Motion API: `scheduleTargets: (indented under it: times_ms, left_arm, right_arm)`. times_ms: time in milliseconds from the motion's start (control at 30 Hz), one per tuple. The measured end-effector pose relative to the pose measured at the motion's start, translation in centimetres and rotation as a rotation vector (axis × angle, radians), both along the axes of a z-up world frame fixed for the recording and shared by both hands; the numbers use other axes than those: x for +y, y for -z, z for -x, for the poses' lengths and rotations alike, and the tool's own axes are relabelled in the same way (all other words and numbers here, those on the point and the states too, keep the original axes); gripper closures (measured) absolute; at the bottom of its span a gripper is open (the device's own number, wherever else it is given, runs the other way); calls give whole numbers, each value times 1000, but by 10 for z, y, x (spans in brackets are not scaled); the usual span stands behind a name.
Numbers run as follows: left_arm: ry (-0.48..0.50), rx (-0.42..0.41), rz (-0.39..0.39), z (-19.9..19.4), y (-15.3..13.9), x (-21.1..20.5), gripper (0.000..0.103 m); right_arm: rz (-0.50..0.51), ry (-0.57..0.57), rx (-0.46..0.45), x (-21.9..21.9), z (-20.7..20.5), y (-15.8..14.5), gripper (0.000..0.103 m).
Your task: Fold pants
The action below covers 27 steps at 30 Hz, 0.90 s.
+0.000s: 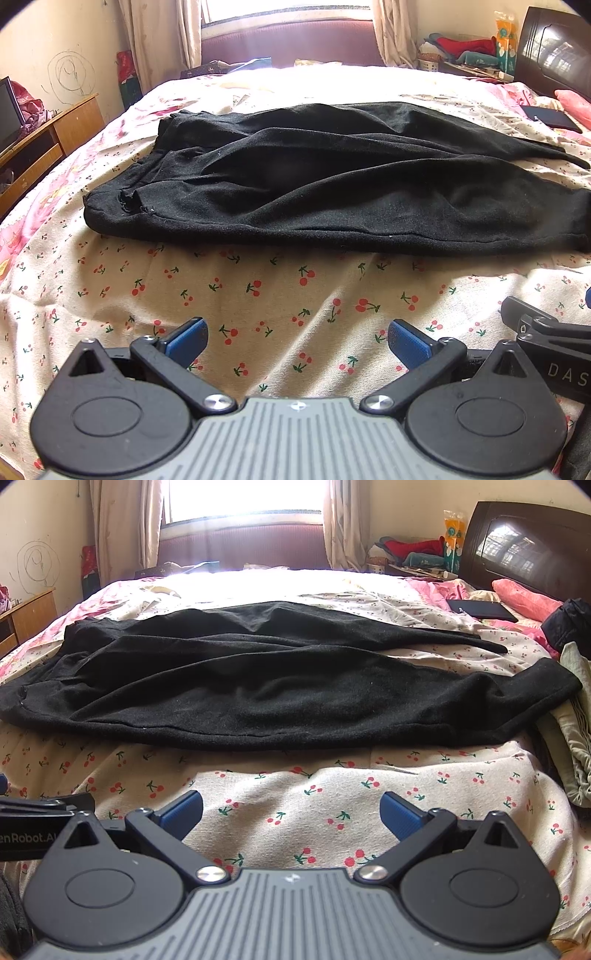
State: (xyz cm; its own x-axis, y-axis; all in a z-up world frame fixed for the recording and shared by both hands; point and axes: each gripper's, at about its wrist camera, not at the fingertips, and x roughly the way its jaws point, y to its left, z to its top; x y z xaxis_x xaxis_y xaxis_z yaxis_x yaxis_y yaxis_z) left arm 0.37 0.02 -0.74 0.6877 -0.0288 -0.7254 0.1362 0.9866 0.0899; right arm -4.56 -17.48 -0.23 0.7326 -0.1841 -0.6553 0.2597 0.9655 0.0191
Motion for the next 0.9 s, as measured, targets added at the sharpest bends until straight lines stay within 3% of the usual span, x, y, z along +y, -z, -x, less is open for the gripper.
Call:
scheduleTargets:
  times_ms: [900]
  left_arm:
    - [-4, 0, 2, -1, 0, 1, 0]
  right_arm:
    - [-1, -8, -1, 2, 0, 0, 5]
